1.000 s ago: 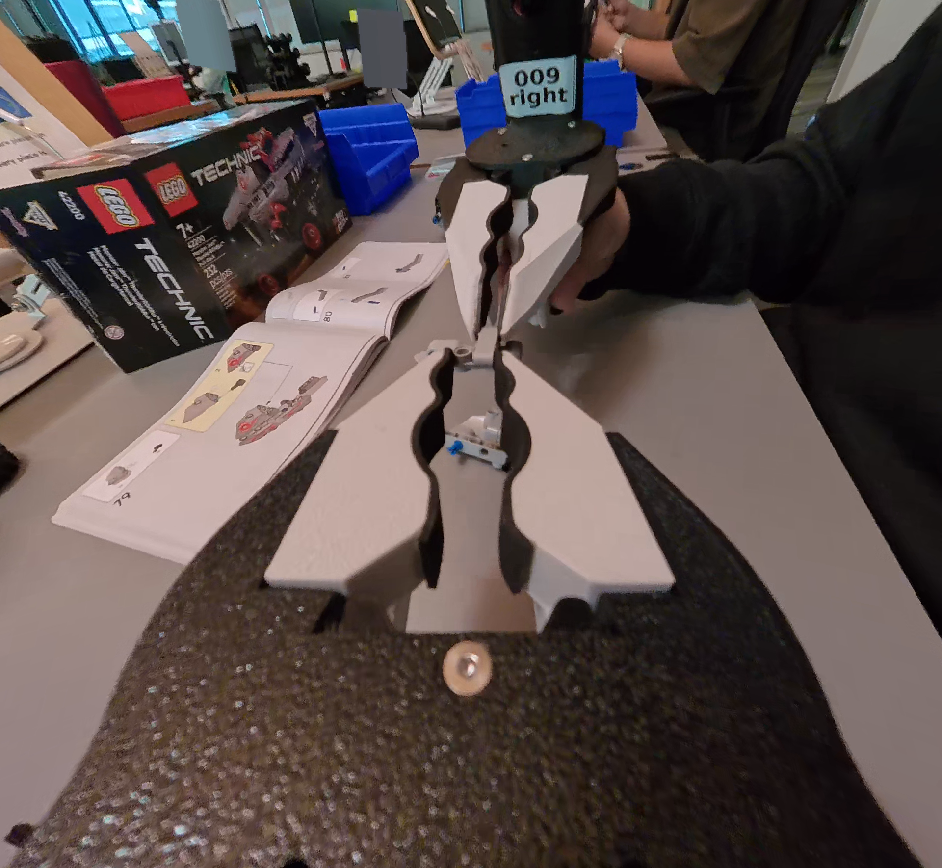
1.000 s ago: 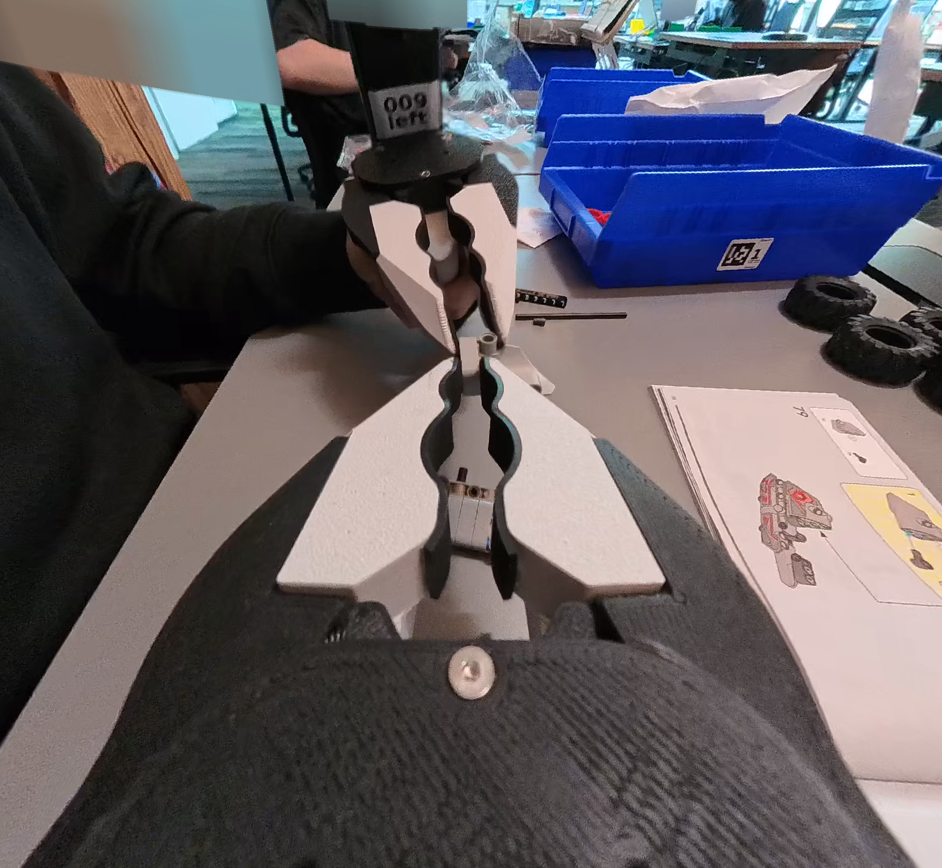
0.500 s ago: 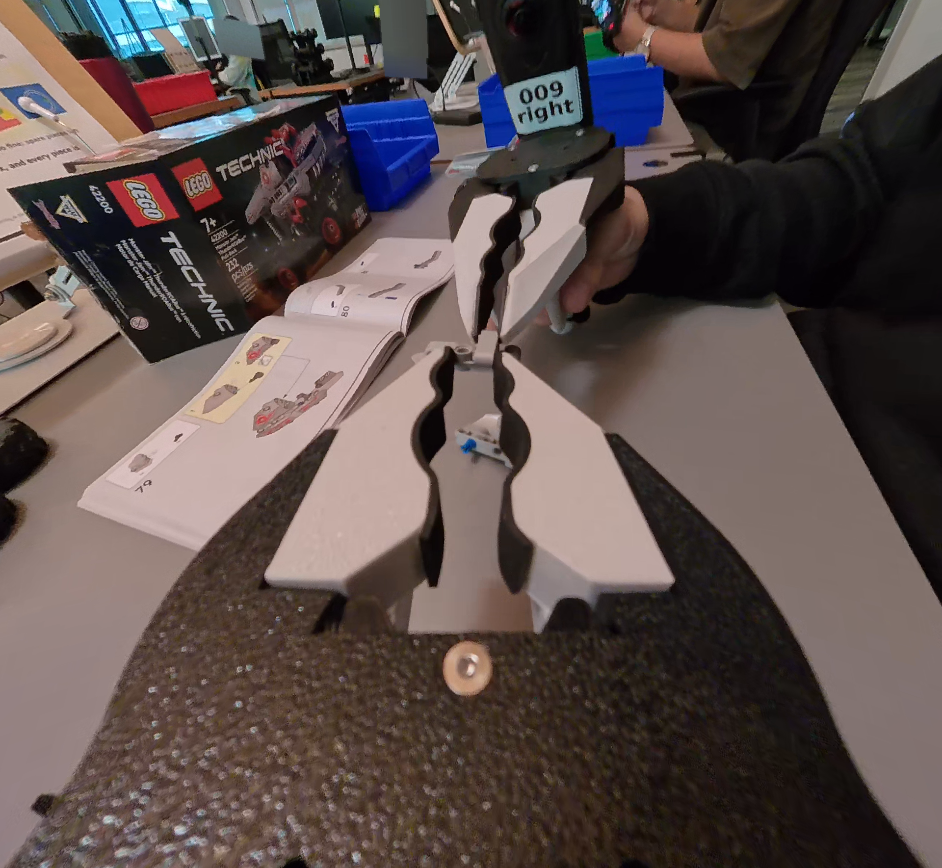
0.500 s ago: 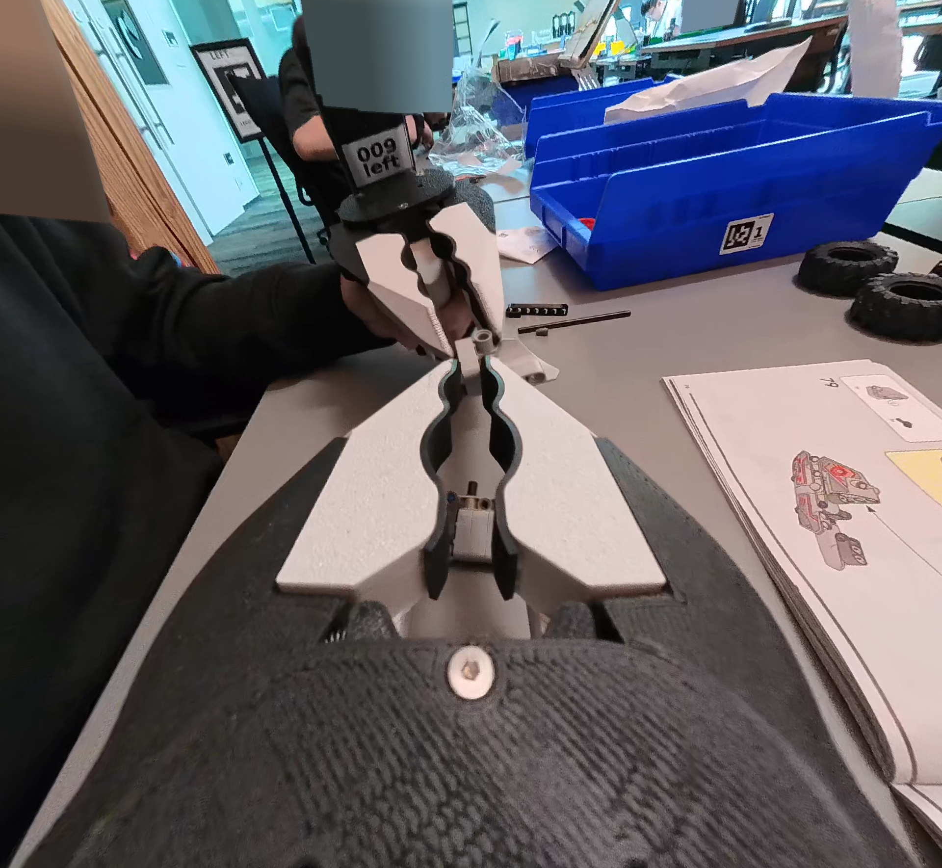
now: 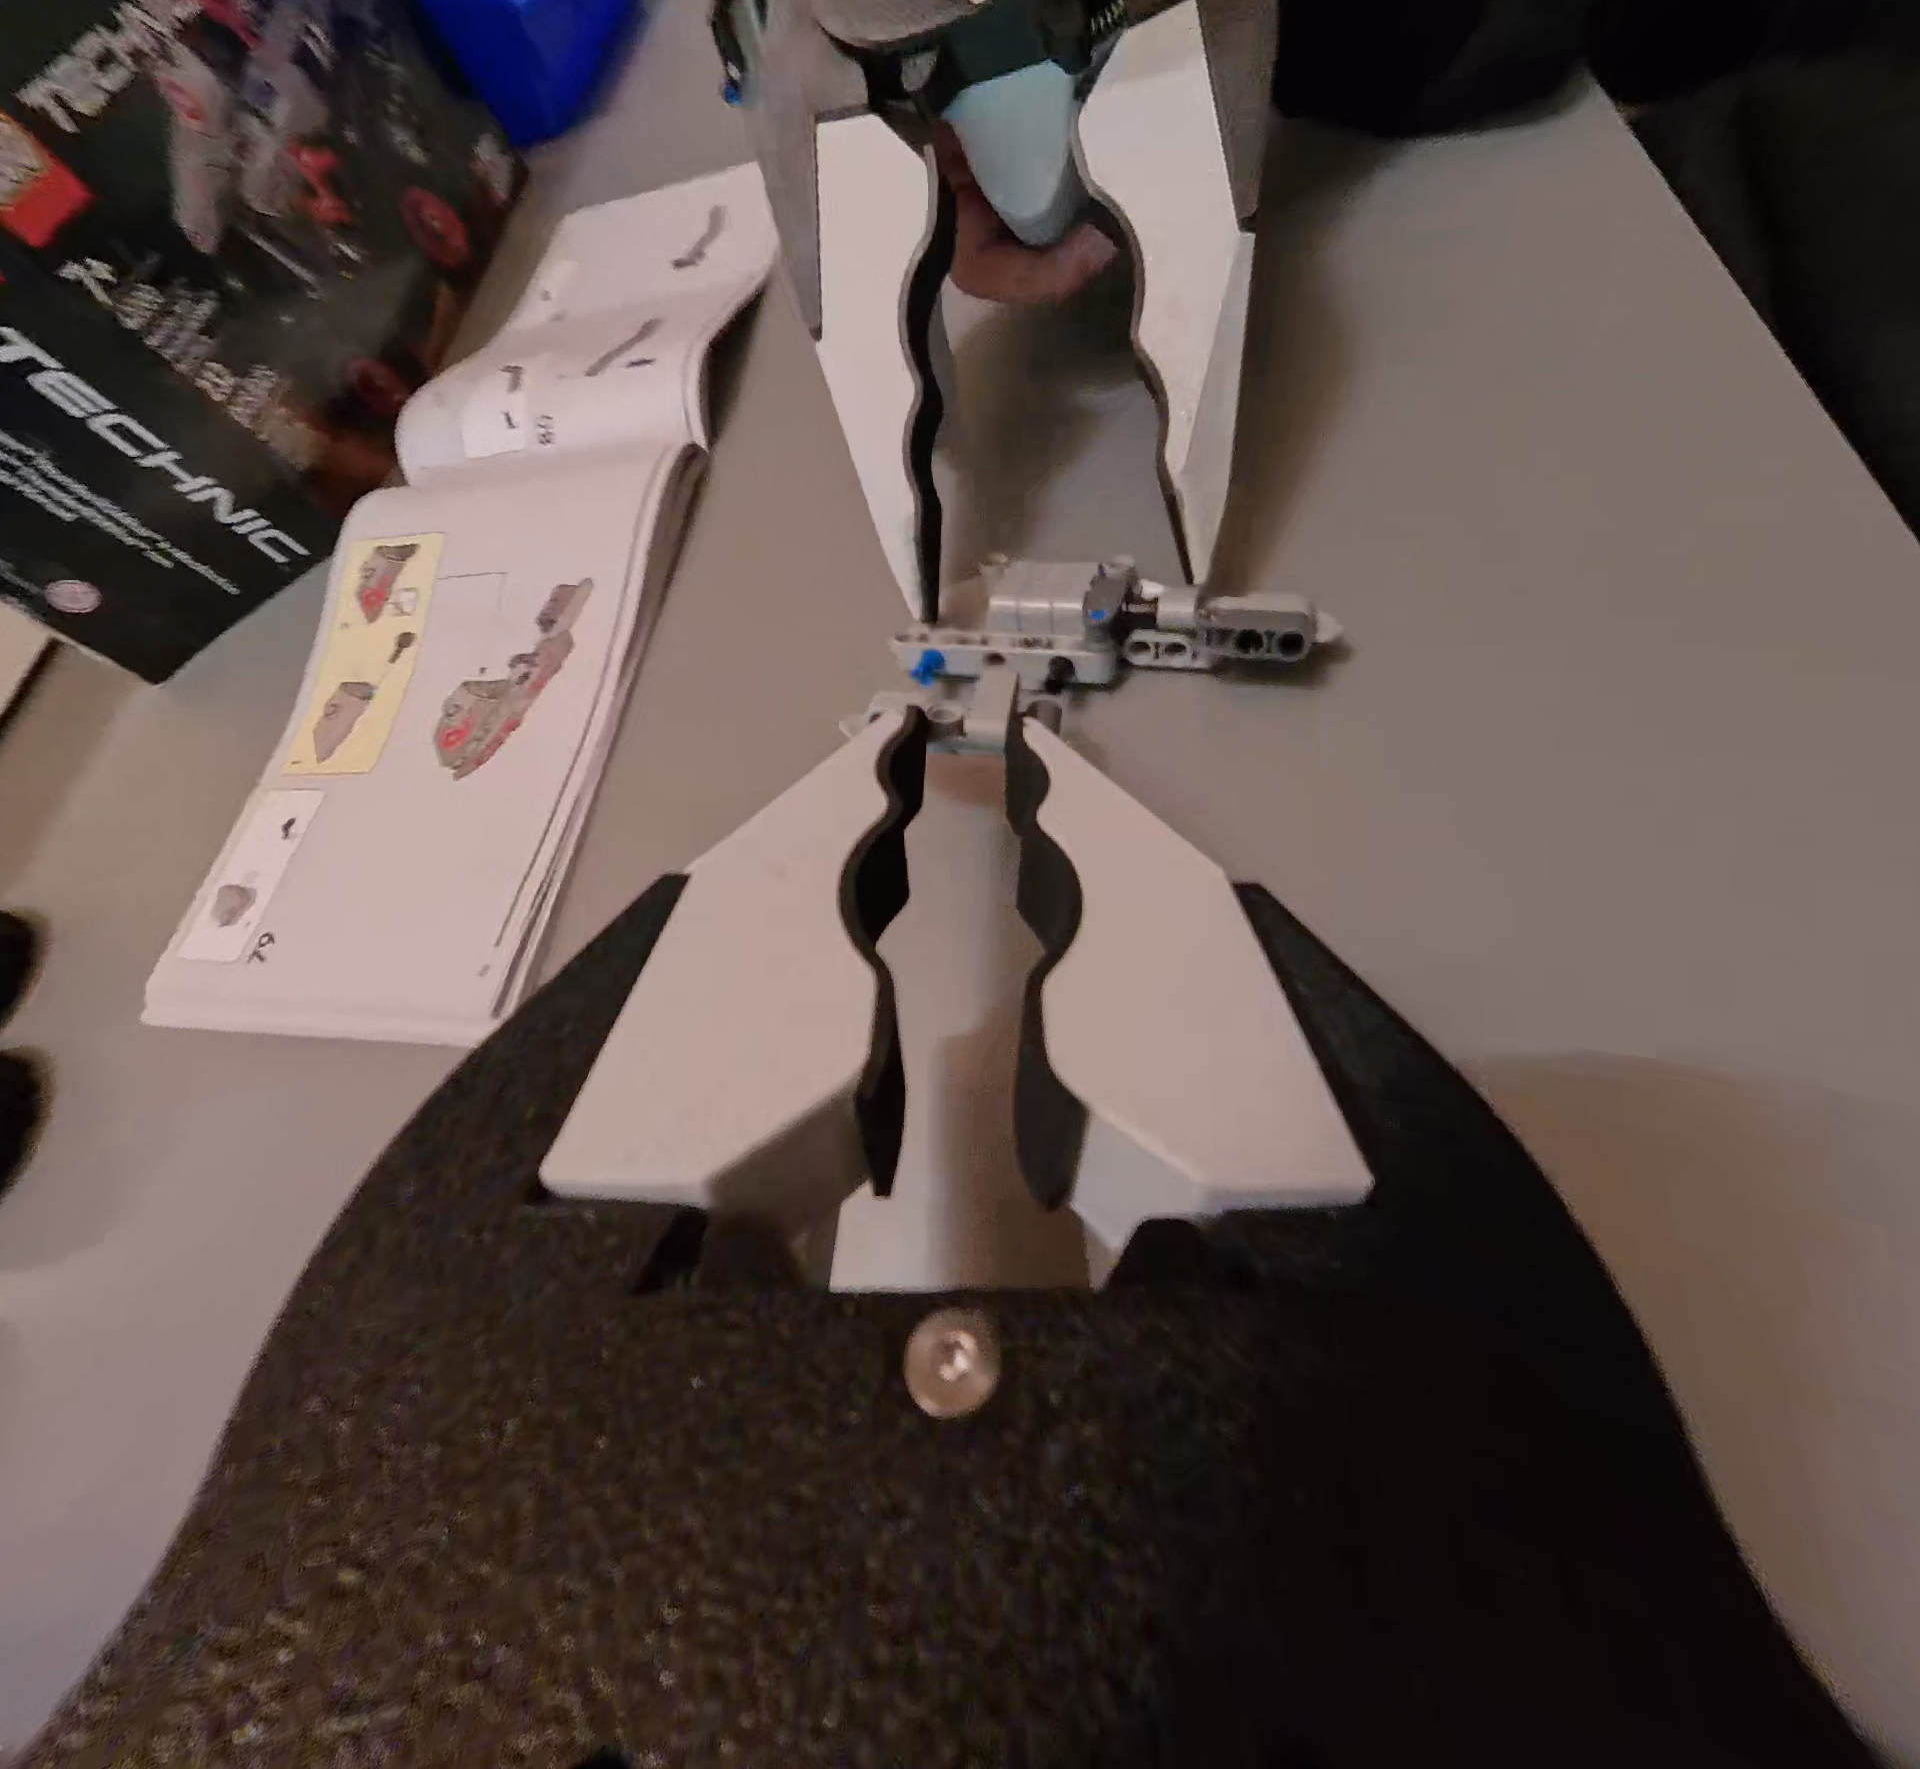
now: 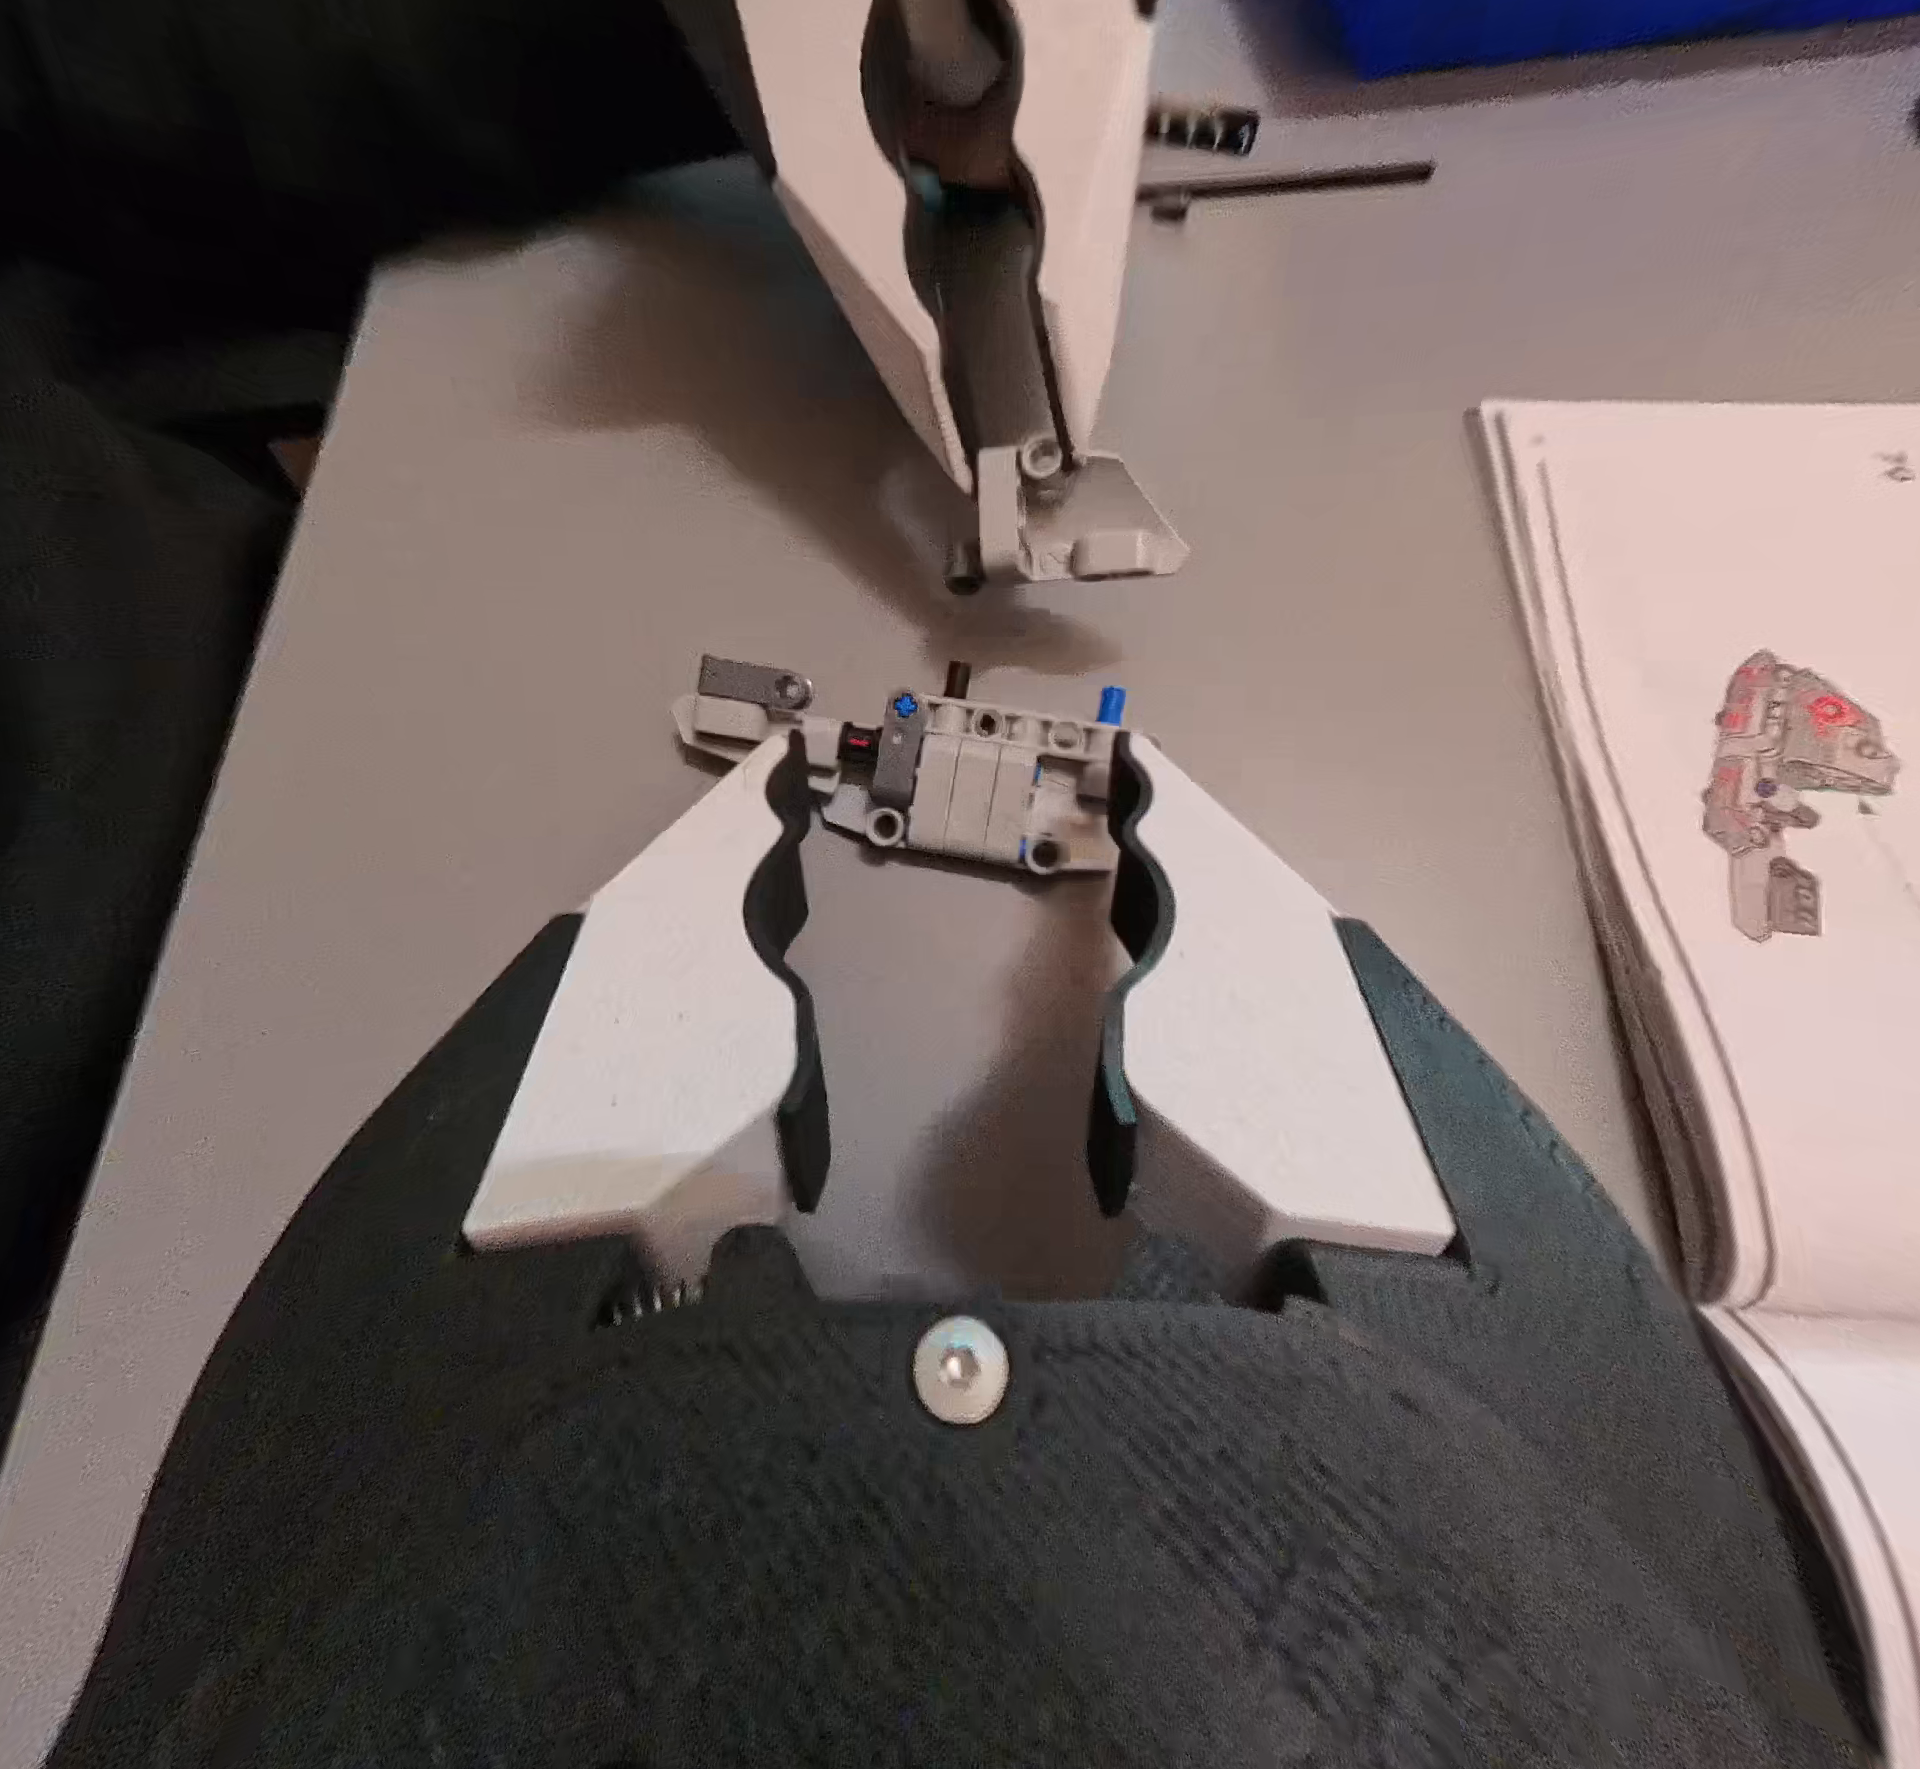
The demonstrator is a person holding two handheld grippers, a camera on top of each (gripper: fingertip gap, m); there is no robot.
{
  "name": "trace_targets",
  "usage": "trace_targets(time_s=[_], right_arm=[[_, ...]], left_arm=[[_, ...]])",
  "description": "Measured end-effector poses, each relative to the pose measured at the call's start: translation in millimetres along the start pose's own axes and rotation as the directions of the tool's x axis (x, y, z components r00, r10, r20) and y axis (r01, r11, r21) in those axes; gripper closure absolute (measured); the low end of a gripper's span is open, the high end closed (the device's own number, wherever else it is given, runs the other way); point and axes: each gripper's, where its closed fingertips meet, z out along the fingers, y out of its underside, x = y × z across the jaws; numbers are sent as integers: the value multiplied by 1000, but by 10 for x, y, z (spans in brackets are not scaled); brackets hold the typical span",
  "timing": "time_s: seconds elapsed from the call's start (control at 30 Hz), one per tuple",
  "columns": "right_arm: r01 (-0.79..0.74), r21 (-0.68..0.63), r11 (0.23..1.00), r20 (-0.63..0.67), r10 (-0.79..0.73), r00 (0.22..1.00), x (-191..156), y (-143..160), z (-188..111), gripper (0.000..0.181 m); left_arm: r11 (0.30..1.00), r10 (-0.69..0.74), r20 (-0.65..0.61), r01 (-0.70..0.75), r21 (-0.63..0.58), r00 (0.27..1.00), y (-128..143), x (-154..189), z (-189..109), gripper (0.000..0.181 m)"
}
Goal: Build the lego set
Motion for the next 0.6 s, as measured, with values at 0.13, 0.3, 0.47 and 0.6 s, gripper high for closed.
trace_targets(time_s=[0.13, 0.3, 0.47, 0.6], right_arm=[[38, -59, 998, -41, -41, 998, 13, 61, 76, 133], [48, -73, 996, -26, -50, 998, 18, 126, 86, 148], [58, -68, 996, -41, -61, 997, 52, 119, 95, 143], [60, -69, 996, -47, -64, 997, 61, 116, 99, 142]], left_arm=[[999, -17, -49, 16, -31, 999, 54, -9, 43, 169], [998, -43, -77, 38, -59, 996, 90, -25, 79, 169], [996, -57, -85, 50, -80, 995, 94, -5, 124, 169], [996, -49, -84, 42, -77, 995, 74, -2, 149, 169]])
